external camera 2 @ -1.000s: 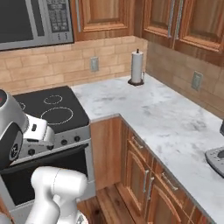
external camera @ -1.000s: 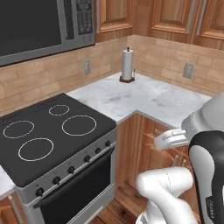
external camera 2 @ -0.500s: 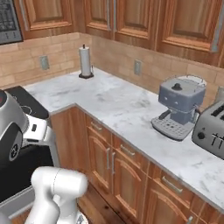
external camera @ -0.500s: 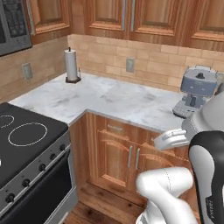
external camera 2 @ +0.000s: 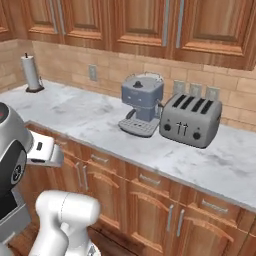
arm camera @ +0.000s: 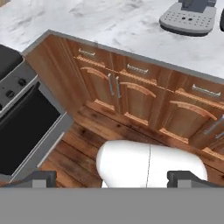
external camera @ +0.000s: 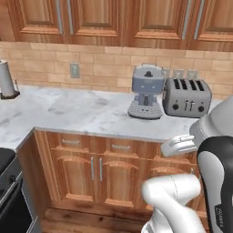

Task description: Four empty soda cans are scattered around the kitchen. Gather all the cans and cluster them next to the stove for recycling.

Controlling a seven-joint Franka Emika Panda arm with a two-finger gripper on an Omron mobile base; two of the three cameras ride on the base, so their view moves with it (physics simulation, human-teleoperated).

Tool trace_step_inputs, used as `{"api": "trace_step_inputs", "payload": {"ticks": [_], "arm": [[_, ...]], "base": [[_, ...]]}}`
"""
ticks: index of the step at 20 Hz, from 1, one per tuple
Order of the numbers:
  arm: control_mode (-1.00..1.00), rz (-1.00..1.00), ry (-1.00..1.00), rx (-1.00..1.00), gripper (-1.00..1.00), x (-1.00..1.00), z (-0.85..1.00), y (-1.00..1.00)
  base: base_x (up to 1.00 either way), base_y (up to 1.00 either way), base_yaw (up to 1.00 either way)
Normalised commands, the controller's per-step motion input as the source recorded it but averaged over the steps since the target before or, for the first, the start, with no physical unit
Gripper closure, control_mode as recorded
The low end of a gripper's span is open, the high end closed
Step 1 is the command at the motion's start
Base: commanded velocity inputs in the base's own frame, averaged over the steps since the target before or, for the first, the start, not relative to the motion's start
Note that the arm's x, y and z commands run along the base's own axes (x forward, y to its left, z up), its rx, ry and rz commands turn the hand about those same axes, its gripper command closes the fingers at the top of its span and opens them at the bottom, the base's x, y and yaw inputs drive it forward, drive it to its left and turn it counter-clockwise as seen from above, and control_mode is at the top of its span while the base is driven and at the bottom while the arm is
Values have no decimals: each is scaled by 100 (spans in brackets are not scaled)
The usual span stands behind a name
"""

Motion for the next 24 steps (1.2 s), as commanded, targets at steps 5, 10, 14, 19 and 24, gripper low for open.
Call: {"api": "trace_step_inputs", "payload": {"ticks": [5, 10, 14, 19, 24], "arm": [[100, 0, 0, 0, -100, 0, 0, 0], [100, 0, 0, 0, -100, 0, 0, 0], [100, 0, 0, 0, -100, 0, 0, 0], [100, 0, 0, 0, -100, 0, 0, 0], [100, 0, 0, 0, -100, 0, 0, 0]], "base": [[-13, -30, -57], [-14, -31, -56], [-16, -34, -51], [-8, -45, -49], [-4, -44, -47]]}}
